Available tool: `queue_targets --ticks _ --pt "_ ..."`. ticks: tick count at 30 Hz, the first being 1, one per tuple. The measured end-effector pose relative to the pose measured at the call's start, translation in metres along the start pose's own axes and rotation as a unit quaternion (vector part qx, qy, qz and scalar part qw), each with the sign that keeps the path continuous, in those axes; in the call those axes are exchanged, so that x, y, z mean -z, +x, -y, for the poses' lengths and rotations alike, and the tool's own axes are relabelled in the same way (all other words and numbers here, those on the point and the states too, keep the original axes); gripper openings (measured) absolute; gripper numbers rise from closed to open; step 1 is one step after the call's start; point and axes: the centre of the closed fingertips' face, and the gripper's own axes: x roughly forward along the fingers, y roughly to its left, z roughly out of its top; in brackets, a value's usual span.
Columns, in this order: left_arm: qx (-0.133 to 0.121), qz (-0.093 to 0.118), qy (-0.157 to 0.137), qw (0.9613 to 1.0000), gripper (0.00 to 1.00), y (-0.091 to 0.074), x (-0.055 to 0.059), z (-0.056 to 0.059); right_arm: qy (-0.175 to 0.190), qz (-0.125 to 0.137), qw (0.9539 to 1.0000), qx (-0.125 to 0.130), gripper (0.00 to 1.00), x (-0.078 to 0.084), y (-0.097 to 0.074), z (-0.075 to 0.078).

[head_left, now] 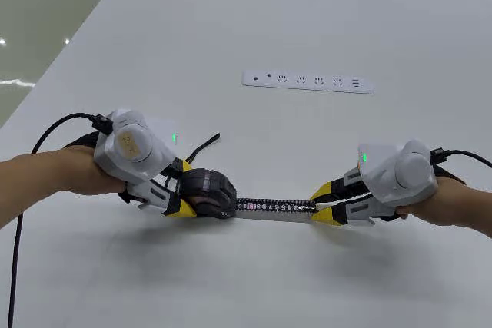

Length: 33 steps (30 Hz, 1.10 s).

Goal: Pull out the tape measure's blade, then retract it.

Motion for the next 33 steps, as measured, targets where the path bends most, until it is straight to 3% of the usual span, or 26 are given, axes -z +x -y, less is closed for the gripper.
queue_targets --ticks 33 --pt "0.002 0.001 0.000 1.0000 0.27 0.0004 -0.0012 -0.0004 0.009 0.001 1.0000 0.002 0.12 0.0014 0.0006 -0.0010"
